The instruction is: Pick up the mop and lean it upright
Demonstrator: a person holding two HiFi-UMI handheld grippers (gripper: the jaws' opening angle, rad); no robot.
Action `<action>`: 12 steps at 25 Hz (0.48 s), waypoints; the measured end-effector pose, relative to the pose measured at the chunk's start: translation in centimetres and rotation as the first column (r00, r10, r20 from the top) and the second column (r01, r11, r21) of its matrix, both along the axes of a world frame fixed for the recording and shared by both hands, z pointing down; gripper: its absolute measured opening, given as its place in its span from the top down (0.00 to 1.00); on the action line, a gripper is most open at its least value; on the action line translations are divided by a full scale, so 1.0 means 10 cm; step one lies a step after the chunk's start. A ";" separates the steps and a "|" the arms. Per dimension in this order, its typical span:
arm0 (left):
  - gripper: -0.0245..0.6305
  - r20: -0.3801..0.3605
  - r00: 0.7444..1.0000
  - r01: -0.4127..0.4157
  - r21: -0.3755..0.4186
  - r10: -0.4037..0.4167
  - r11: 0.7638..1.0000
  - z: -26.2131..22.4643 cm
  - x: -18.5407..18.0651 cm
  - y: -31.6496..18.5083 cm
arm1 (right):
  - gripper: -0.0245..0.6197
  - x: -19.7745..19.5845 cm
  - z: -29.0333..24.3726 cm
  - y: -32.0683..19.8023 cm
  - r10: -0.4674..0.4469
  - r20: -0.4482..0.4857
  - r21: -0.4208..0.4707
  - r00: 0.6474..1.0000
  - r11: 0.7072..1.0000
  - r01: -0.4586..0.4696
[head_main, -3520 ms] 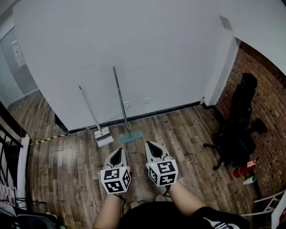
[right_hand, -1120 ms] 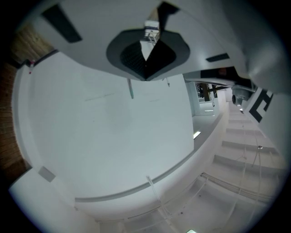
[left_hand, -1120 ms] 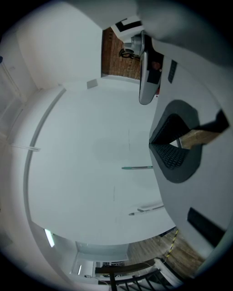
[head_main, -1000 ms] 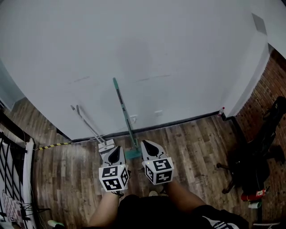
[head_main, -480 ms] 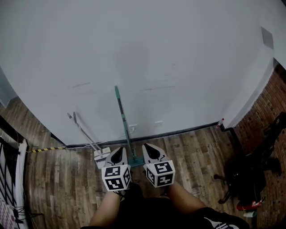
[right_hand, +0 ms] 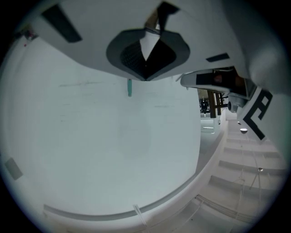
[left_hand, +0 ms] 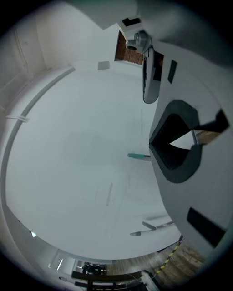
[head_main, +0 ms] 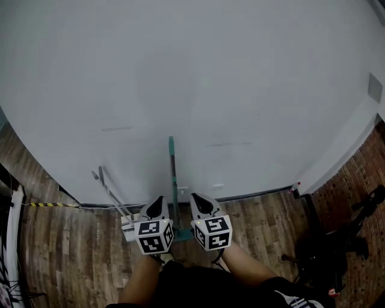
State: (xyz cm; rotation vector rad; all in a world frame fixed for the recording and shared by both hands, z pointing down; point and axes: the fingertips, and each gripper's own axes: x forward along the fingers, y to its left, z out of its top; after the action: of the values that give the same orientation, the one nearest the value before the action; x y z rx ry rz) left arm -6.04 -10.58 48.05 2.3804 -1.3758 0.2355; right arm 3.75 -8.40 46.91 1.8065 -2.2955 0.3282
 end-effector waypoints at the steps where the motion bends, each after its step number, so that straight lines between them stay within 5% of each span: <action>1: 0.97 -0.002 1.000 0.005 0.000 -0.005 1.000 -0.01 -0.05 -0.13 | 0.94 -0.05 0.00 -0.15 -0.003 -0.003 0.000 1.000 1.000 0.003; 12: 0.97 0.034 0.999 0.022 -0.054 -0.020 0.998 0.17 -0.38 -0.98 | 0.94 -0.15 0.15 -1.19 0.058 0.001 -0.018 0.998 0.998 -0.058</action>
State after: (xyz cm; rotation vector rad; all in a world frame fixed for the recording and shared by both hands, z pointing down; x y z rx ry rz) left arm -9.81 -20.41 49.77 2.3260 -1.3908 0.3046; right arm 2.26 -20.32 48.38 1.8670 -2.2372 0.3587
